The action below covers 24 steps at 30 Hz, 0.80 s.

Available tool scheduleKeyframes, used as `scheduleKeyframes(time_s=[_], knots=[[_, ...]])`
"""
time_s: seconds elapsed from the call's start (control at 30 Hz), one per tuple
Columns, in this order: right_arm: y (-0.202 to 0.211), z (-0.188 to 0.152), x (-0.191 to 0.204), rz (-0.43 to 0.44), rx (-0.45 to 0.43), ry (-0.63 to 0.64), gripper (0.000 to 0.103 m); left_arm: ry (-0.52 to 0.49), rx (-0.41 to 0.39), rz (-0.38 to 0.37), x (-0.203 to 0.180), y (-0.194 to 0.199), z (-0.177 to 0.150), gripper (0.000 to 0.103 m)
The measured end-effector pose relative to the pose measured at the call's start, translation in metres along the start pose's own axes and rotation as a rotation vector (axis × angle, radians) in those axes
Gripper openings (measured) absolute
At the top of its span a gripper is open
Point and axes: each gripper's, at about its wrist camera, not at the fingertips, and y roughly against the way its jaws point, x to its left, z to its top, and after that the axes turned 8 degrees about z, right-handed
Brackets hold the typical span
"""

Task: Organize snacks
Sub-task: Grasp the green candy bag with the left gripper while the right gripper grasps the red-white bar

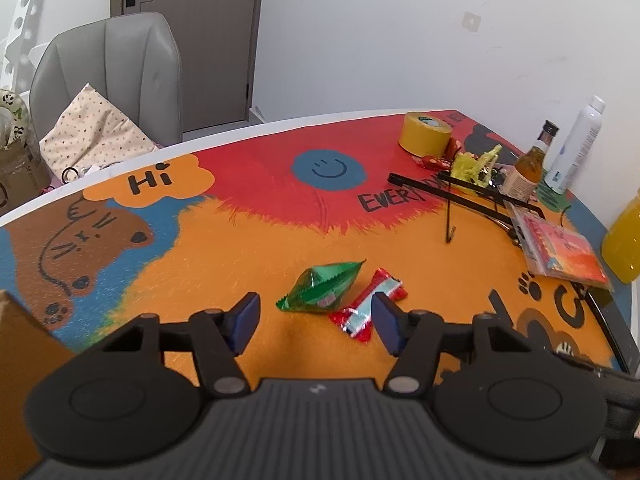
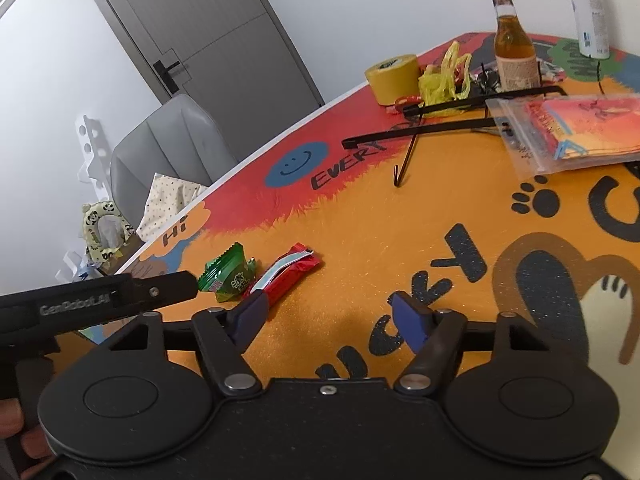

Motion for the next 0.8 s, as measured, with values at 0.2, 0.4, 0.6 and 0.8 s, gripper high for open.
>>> scheduleKeyframes(time_s=[0.2, 0.4, 0.6, 0.8], knots=[[-0.01, 0.001, -0.004, -0.002, 0.007, -0.017, 0.064, 0.026, -0.002, 0.01, -0.006, -0.023, 0.002, 0.06], [-0.02, 0.005, -0.002, -0.008, 0.014, -0.02, 0.062, 0.051, -0.025, 0.032, -0.009, -0.042, 0.004, 0.06], [-0.028, 0.007, -0.001, -0.004, 0.017, -0.026, 0.062, 0.089, -0.014, 0.019, -0.001, -0.059, 0.002, 0.033], [-0.03, 0.007, 0.0, 0.003, 0.016, -0.033, 0.062, 0.093, -0.041, 0.017, 0.008, -0.05, 0.001, 0.027]])
